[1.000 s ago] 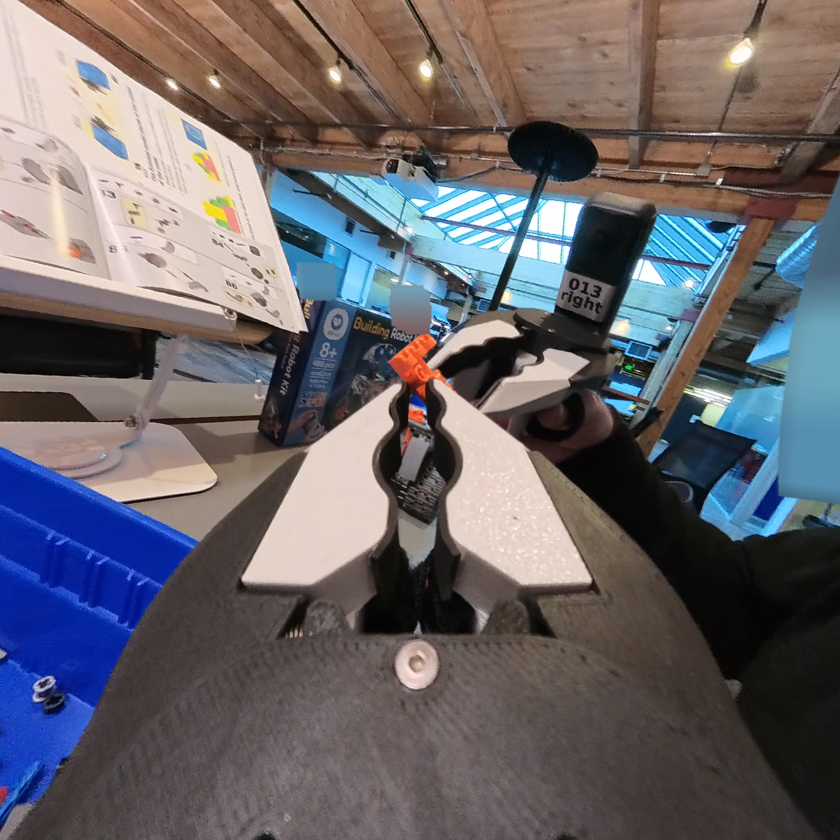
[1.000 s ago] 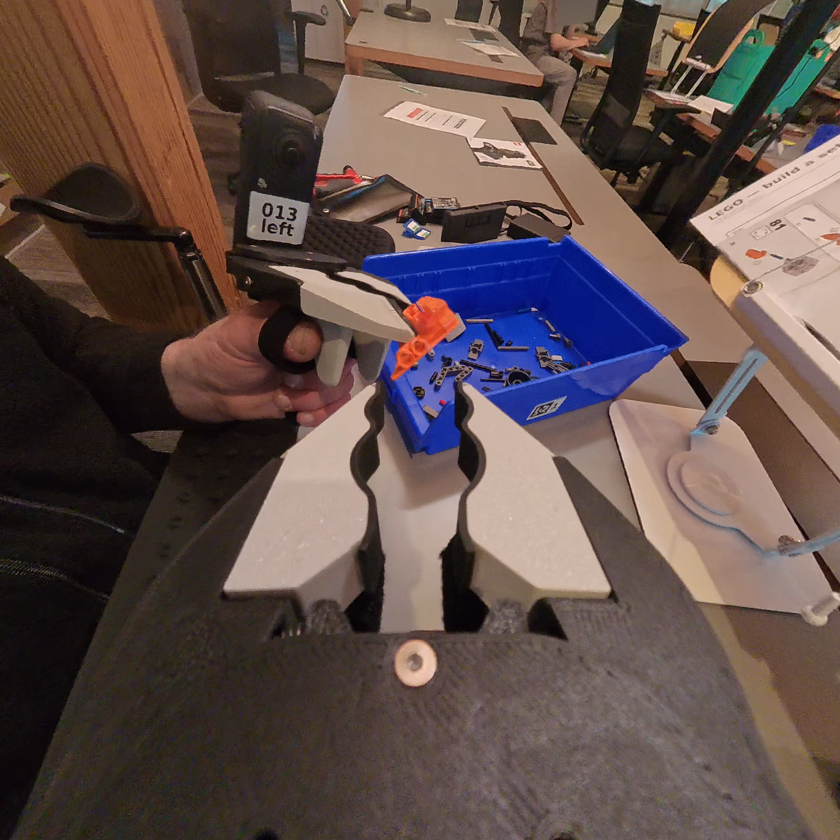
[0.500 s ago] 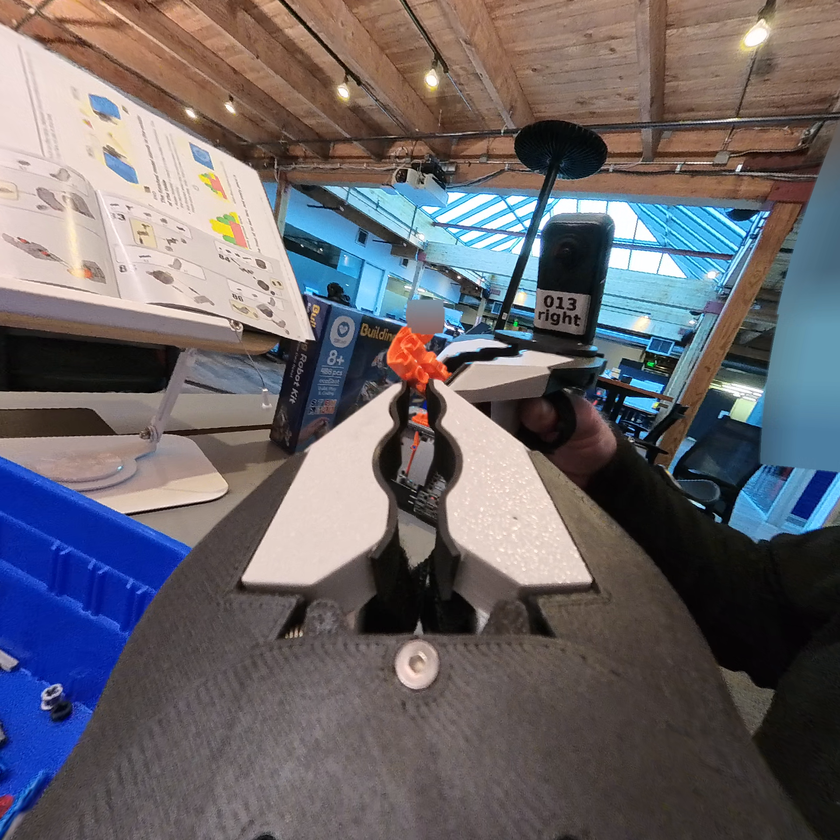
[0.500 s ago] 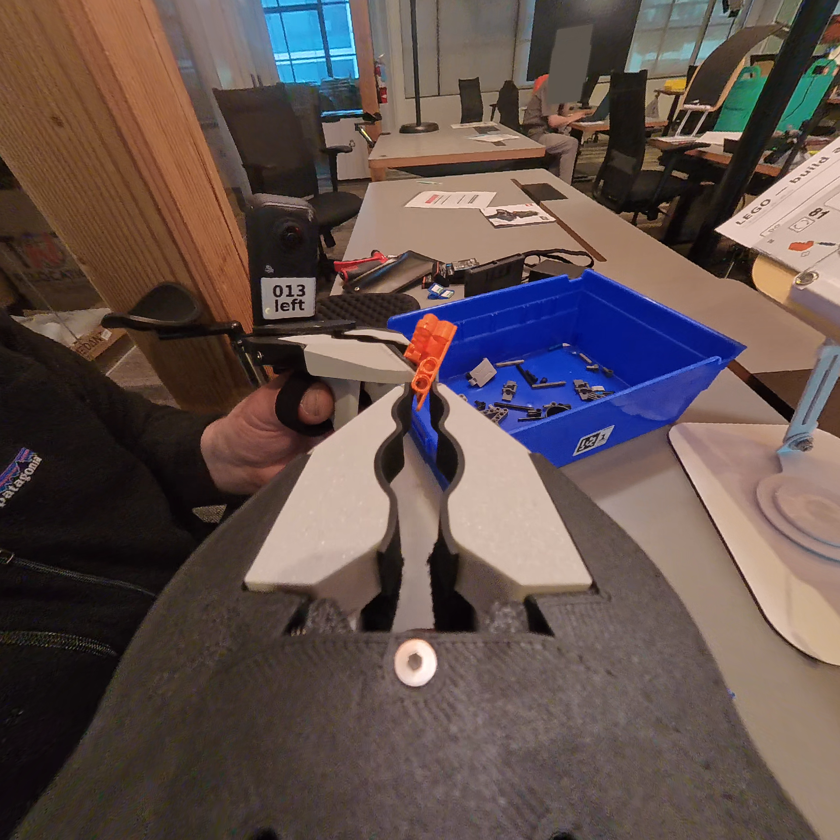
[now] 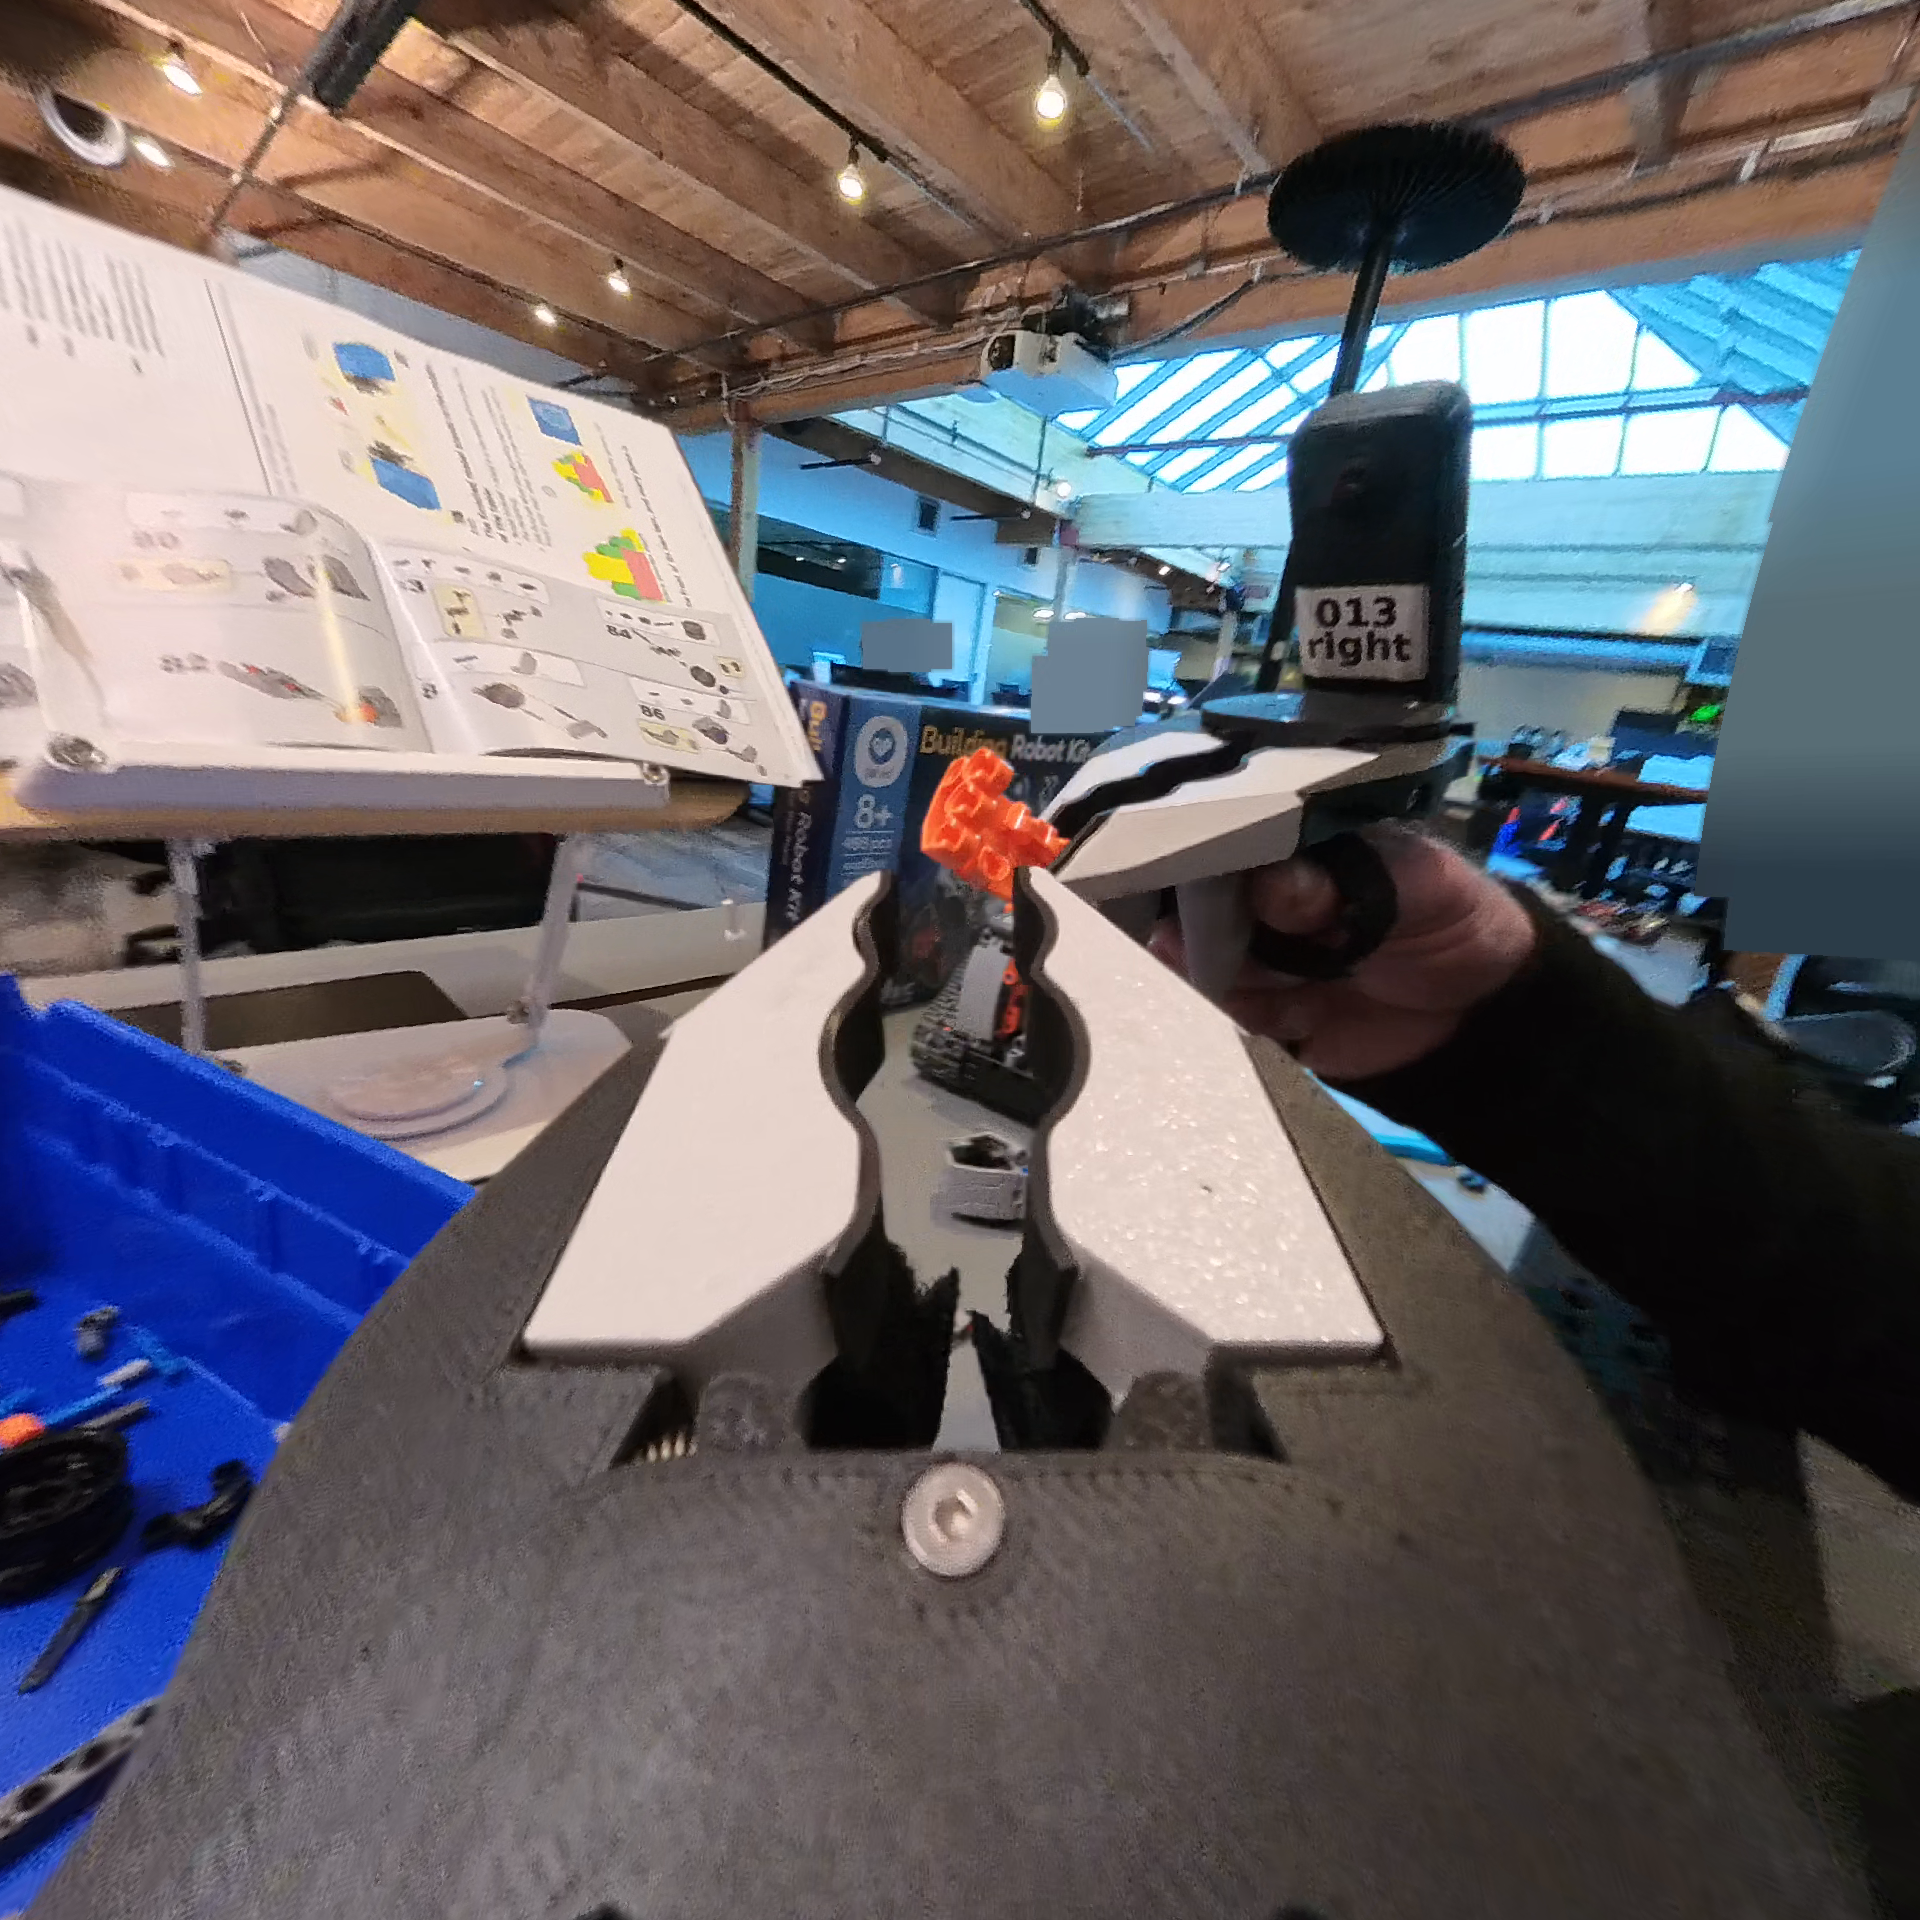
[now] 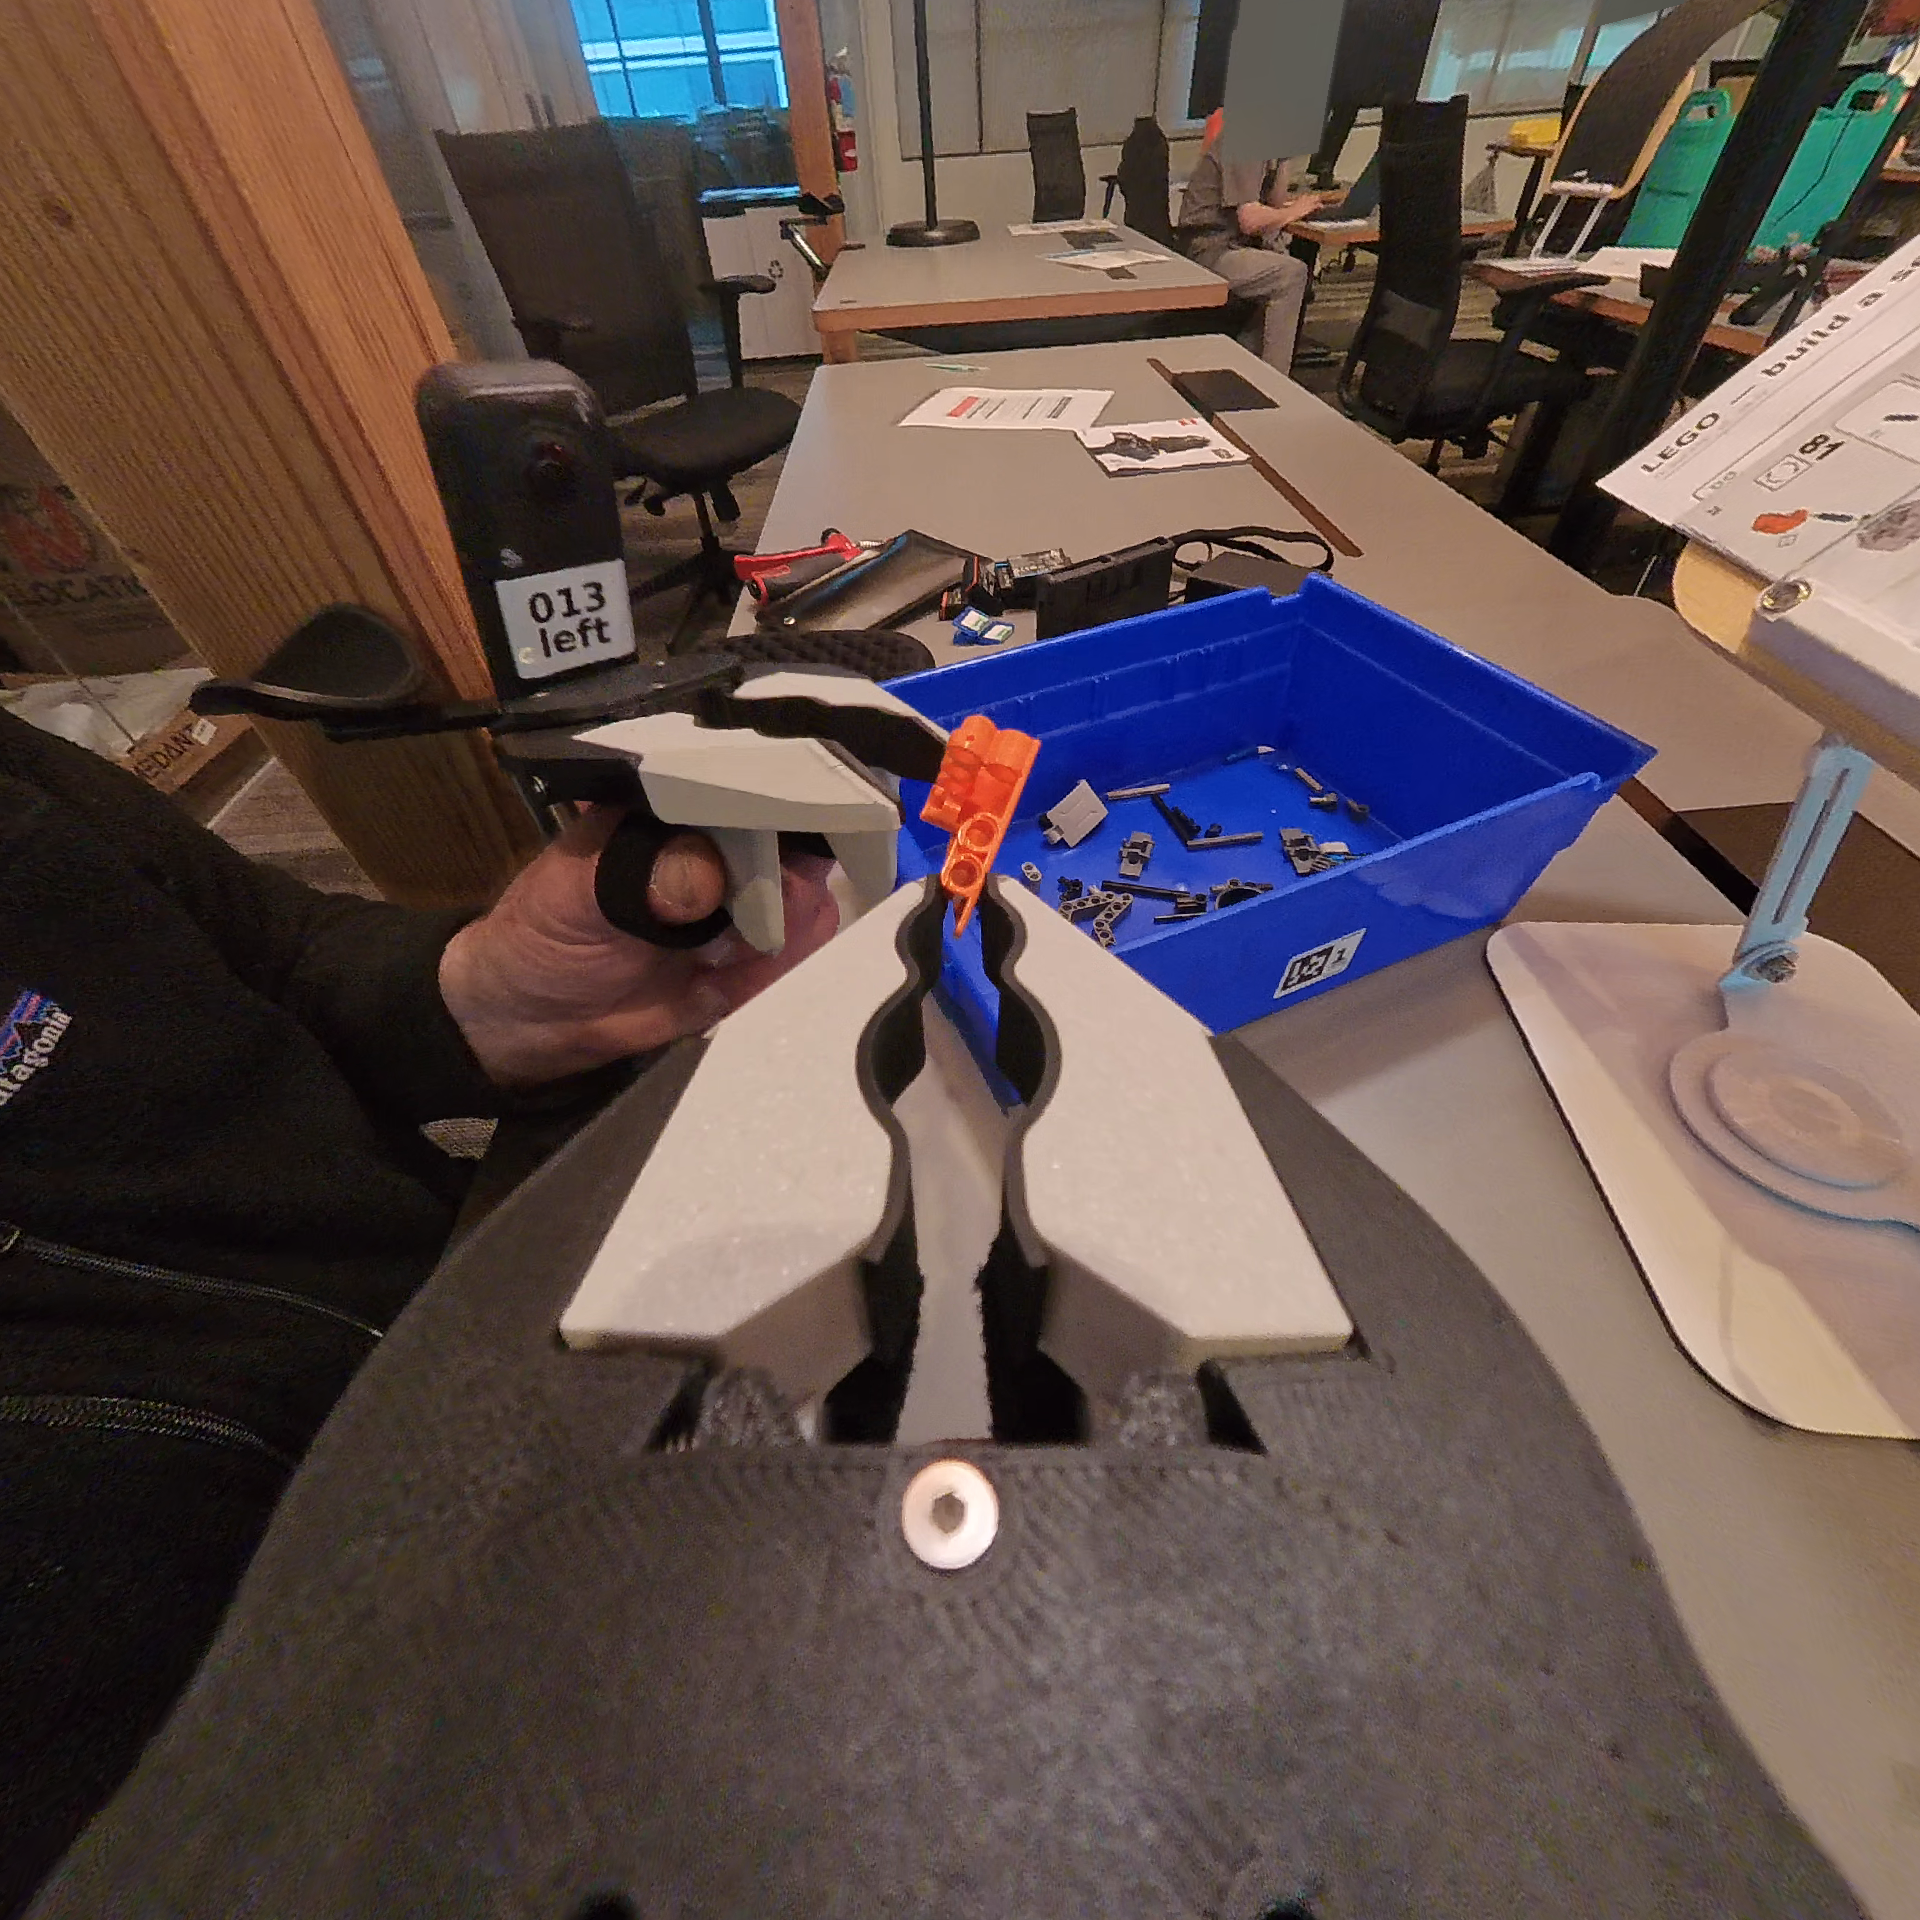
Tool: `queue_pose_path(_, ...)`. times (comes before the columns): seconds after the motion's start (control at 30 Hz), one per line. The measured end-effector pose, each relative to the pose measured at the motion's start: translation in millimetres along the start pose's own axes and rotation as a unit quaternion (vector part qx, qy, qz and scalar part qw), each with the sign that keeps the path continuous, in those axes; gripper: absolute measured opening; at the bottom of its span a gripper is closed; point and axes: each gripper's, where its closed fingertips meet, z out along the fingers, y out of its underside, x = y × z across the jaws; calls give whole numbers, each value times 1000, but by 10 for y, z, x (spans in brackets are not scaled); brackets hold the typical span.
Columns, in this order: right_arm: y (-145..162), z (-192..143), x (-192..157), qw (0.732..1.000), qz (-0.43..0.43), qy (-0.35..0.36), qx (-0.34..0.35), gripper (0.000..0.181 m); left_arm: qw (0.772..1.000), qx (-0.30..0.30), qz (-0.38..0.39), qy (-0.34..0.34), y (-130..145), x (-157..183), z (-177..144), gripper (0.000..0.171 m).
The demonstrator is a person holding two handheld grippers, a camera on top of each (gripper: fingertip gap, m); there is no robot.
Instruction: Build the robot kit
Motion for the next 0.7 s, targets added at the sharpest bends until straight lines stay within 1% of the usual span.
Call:
queue_pose_path(0.1, 25, 14, -23, 1000, -7, -2, -11, 4, 999, -9, 43, -13, -10, 30, 25, 19)
queue_pose_path(0.2, 64, 17, -58, 1000, -8, -13, -24, 4, 998, -17, 61, -11, -3, 56, 48, 20)
queue_pose_path(0.23, 83, 20, -72, 999, -8, -18, -30, 4, 998, -22, 58, -5, 10, 70, 59, 20)
queue_pose_path(0.37, 126, 13, -105, 999, -10, -31, -43, 4, 999, -30, 38, 13, 53, 75, 72, 10)
queue_pose_path(0.43, 106, -7, -92, 999, -5, -32, -38, 4, 999, -32, 20, 20, 72, 76, 75, 10)
queue_pose_path(0.7, 66, -49, -26, 999, 27, -43, -8, 3, 999, -37, 15, 20, 111, 89, 81, 12)
